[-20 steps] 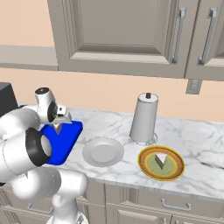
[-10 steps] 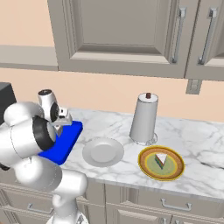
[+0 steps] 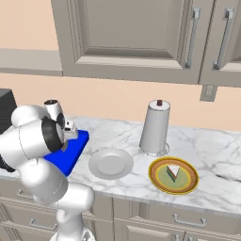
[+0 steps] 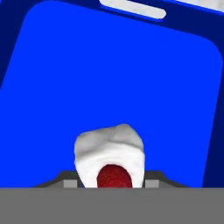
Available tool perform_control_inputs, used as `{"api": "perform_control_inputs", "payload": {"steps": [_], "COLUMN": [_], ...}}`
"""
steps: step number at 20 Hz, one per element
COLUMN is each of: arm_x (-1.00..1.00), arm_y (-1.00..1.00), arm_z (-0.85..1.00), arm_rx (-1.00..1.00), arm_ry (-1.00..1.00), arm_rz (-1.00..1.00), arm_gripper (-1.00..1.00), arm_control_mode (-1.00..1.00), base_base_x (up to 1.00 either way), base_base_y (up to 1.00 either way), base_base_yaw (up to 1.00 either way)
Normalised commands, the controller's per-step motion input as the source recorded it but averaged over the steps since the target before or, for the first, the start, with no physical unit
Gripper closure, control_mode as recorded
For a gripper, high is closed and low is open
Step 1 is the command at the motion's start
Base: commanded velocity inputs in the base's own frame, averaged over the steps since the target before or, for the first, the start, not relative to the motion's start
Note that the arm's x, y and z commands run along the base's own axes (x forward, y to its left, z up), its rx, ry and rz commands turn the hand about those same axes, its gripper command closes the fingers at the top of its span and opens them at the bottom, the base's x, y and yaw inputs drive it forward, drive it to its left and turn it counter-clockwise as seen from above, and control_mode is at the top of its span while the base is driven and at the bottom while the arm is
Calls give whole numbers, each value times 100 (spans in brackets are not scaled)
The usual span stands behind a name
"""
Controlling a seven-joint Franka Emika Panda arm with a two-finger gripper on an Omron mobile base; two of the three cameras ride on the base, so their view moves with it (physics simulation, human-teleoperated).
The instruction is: Move the dessert items from the plates to the tray.
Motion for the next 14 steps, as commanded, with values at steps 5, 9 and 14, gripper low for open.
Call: {"api": "perform_control_inputs", "payload": {"steps": [5, 9, 14], "arm_x": [0, 0, 0], "arm_y": [2, 0, 0], "arm_z": [-6, 0, 0], "arm_rx": [0, 0, 0], "arm_ry": [3, -2, 0], "arm_rz": [0, 0, 0], "arm_gripper": [-100, -100, -100], "arm_control_mode": [-100, -100, -100], "base_base_x": [0, 0, 0], "base_base_y": [0, 0, 0], "base_base_yaw": [0, 0, 0]}}
